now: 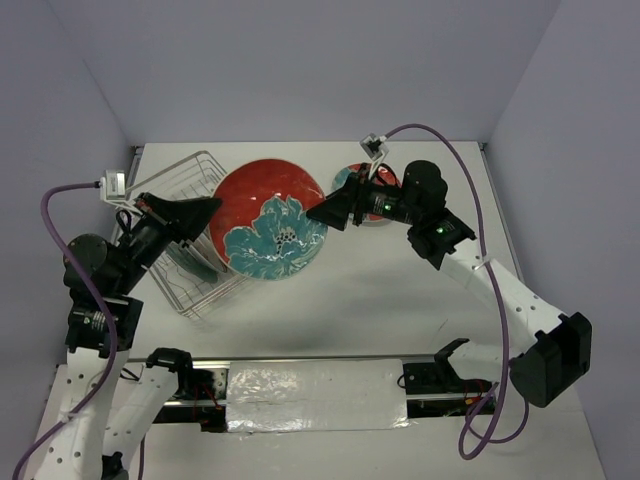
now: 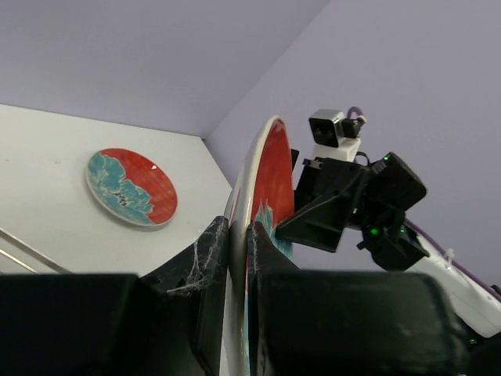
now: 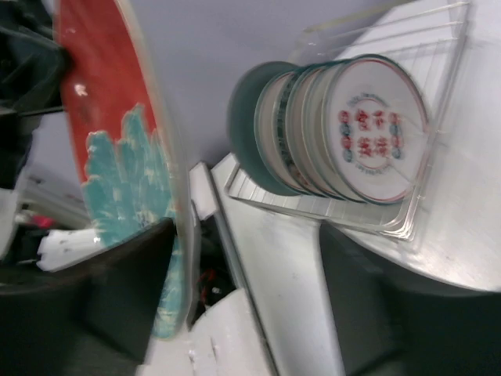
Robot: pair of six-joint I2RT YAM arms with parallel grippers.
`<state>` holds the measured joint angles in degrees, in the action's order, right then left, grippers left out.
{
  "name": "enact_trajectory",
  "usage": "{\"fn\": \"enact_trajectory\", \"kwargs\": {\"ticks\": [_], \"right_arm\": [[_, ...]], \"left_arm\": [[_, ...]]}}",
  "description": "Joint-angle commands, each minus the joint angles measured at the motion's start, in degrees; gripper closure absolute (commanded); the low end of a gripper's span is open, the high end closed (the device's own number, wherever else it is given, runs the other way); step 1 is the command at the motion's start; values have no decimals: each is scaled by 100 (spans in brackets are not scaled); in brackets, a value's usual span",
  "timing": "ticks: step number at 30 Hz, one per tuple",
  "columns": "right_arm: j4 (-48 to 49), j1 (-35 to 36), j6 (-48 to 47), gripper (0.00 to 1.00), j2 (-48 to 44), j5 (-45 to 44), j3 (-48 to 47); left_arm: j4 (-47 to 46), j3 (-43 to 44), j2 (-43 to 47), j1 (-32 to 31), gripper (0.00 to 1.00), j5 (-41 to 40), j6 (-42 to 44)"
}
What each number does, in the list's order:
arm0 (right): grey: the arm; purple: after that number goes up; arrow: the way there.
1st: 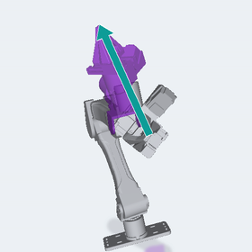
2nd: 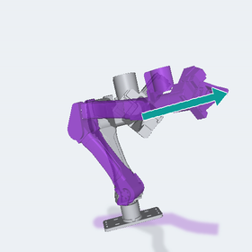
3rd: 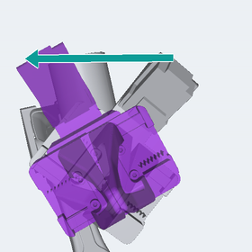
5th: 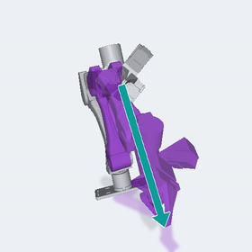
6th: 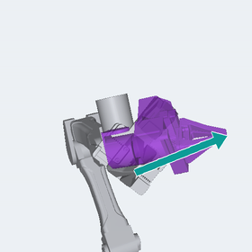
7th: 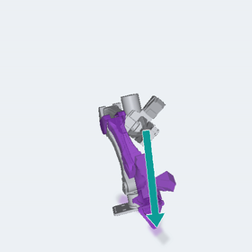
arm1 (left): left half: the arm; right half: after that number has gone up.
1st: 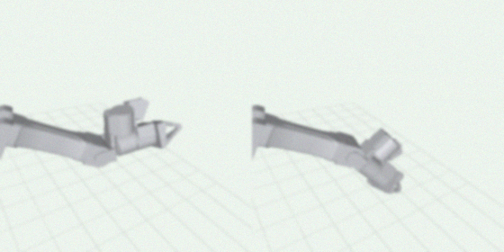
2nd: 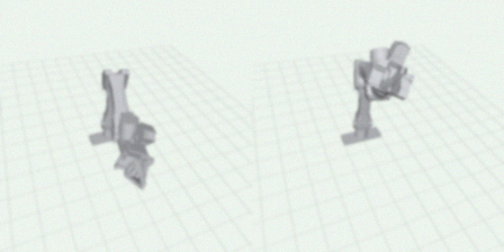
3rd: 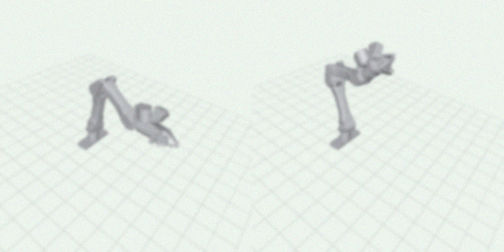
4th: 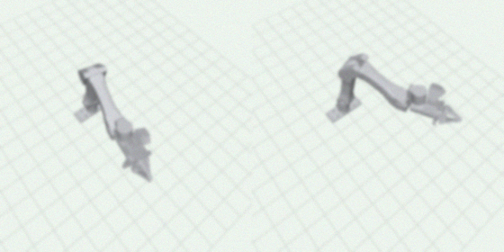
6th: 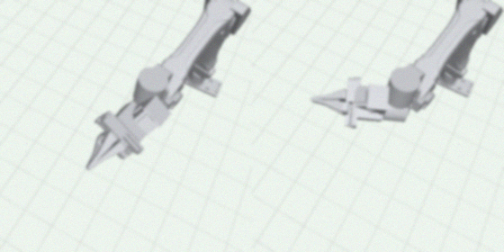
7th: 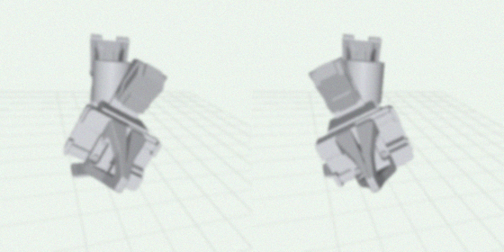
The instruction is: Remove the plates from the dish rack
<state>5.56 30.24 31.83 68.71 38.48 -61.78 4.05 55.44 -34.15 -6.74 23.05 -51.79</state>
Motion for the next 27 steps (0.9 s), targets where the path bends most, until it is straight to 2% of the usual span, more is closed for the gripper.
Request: {"fn": "enact_trajectory", "kwargs": {"ticks": [1, 3, 4, 5, 7, 8, 9, 10, 11, 12, 13, 14, 17, 18, 21, 24, 25, 27], "right_arm": [[585, 43, 85, 30, 108, 379, 148], [1024, 35, 331, 43, 143, 677, 236], [1165, 43, 428, 59, 143, 748, 332], [1480, 35, 525, 69, 134, 810, 385], [1745, 35, 806, 100, 108, 880, 482], [1790, 26, 859, 100, 99, 863, 491], [1738, 0, 912, 100, 82, 811, 483], [1642, -9, 930, 100, 73, 610, 430], [1363, -88, 956, 100, 73, 478, 395], [1203, -262, 1069, 100, 73, 337, 369], [1045, -395, 1166, 100, 81, 66, 342], [852, -544, 1402, 100, 73, -41, 359], [665, -1361, 1886, 100, 29, -428, 561], [718, -1841, 1984, 100, 46, -438, 718], [649, -2660, 2073, 100, 379, -420, 607], [-19, -2979, 1607, 100, 1309, -403, -24], [137, -3302, 1589, 100, 1799, -324, -114], [278, -3515, 1659, 100, 2250, 8, -386]], "left_arm": [[-1749, -15, 163, 6, 100, 24, -657], [-1785, -120, 163, 15, 100, -28, -674], [-1803, -147, 163, 15, 100, -72, -631], [-1733, -139, 128, 6, 100, -133, -587], [-1505, -60, 15, 6, 100, -361, -334], [-1139, 1, -56, 6, 94, -467, -219], [-917, 159, -135, 6, 75, -564, -61], [-689, 256, -327, 6, 61, -791, 245], [-43, 526, -459, 15, 38, -915, 388], [242, 668, -583, 15, 6, -1038, 537], [532, 826, -845, 6, 0, -1109, 852], [1066, 1115, -969, 6, 1, -1327, 977], [1667, 1452, -1260, 6, 1, -1636, 1390], [1912, 1478, -1269, 6, 1, -1715, 1521], [2125, 1417, -1103, 6, 0, -1883, 1733], [2336, 1294, -892, 6, 1, -2049, 2101], [2389, 1242, -848, 15, 0, -2076, 2190], [2512, 1189, -708, 15, 1, -2207, 2418]]}}
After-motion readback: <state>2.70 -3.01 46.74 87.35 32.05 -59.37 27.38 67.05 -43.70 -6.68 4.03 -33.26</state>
